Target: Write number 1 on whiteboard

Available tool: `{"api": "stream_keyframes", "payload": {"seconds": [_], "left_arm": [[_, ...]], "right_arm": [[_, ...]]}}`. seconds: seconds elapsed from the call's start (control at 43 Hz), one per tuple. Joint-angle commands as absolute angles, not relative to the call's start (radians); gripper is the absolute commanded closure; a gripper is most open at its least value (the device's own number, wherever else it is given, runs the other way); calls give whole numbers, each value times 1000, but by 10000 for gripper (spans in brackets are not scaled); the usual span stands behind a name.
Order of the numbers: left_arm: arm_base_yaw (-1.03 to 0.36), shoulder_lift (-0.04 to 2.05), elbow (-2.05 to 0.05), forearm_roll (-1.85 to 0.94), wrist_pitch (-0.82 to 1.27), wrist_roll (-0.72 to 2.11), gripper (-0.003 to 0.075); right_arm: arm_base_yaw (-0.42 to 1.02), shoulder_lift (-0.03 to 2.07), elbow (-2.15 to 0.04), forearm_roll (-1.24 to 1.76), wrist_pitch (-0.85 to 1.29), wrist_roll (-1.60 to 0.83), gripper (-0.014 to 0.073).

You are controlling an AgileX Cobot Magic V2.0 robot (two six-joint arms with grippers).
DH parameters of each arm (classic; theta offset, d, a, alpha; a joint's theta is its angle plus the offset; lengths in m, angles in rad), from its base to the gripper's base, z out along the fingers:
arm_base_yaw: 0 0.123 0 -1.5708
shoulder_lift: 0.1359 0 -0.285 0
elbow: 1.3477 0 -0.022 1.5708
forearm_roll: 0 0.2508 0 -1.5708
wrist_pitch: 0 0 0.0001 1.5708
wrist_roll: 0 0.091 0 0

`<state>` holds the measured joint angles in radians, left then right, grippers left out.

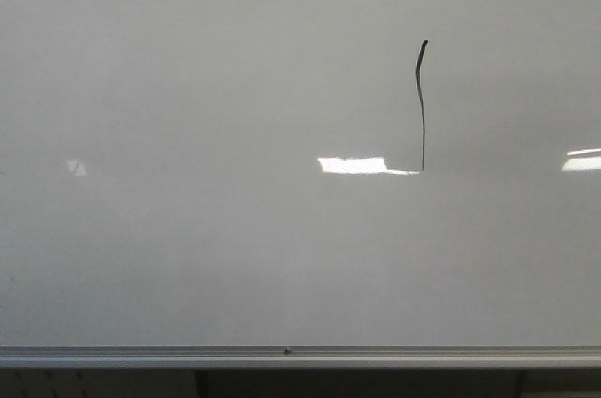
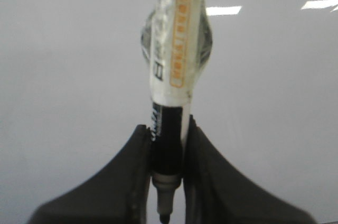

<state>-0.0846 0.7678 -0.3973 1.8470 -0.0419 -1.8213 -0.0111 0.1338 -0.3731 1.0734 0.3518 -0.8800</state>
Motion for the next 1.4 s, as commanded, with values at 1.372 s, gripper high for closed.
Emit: {"api": "stream_keyframes", "payload": {"seconds": [1.372], "left_arm": [[-84,761,-433,-188,-91,240,740]], "right_arm": [[-16,144,-394,1100,304,-895,711]]}}
